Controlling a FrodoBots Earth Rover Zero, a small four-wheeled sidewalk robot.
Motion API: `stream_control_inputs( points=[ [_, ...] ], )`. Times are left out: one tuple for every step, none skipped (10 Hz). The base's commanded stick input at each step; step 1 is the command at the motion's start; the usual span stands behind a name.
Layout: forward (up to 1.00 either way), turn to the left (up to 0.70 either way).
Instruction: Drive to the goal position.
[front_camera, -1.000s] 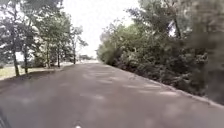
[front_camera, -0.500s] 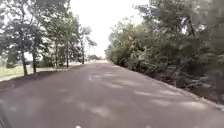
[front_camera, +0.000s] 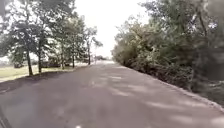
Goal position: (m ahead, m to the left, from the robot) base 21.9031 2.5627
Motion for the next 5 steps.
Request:
stream_control_inputs(
  points=[
    [1.0,-0.06],
    [1.0,-0.06],
    [1.0,-0.06],
    [1.0,-0.06],
    [1.0,-0.06]
  ],
)
